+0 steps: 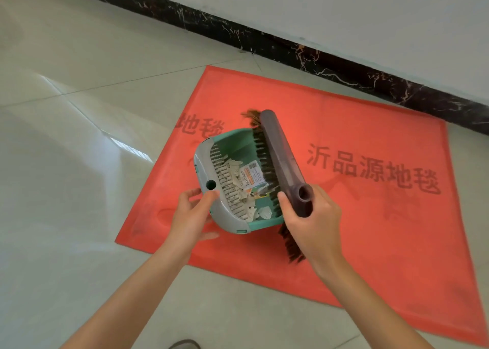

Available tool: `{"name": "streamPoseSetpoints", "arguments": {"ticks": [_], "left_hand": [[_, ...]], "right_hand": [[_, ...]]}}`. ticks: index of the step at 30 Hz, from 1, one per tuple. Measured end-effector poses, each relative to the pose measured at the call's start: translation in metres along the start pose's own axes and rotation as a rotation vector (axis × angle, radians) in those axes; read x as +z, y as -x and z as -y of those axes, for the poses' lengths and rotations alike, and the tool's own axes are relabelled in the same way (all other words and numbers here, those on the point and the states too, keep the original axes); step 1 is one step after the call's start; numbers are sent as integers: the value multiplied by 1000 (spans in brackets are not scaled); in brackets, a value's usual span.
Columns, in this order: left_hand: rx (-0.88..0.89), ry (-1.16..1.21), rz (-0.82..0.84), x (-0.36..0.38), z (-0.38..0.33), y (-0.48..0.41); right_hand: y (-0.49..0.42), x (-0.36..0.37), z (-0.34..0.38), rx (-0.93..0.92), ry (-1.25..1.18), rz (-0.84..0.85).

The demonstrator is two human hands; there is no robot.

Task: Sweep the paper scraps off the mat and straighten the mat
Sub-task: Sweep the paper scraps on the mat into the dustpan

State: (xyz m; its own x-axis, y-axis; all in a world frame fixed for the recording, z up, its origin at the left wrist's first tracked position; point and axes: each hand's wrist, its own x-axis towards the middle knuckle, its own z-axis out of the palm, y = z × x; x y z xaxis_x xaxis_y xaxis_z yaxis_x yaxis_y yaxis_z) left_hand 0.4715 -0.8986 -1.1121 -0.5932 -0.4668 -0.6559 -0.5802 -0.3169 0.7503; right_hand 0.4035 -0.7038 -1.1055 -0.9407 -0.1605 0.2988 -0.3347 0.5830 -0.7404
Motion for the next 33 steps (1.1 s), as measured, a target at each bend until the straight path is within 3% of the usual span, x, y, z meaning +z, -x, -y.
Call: {"name": "streamPoseSetpoints", "arguments": {"ticks": [5, 10, 17, 20, 26, 33], "left_hand": [[-66, 11, 36, 17, 4, 6], [-13, 78, 6, 32, 12, 2], [-58, 49, -14, 33, -31, -10], [28, -44, 48, 26, -86, -1], [125, -112, 52, 12, -236, 66], [146, -117, 98, 3, -426, 223]], "right_hand": [[8, -10, -24, 141, -57, -157], [6, -12, -27, 380, -206, -148], [-38, -27, -10, 343, -255, -9], [-71, -49, 25, 254, -187, 71], [-147, -122, 140, 217, -218, 38], [-229, -284, 317, 243, -192, 38]]}}
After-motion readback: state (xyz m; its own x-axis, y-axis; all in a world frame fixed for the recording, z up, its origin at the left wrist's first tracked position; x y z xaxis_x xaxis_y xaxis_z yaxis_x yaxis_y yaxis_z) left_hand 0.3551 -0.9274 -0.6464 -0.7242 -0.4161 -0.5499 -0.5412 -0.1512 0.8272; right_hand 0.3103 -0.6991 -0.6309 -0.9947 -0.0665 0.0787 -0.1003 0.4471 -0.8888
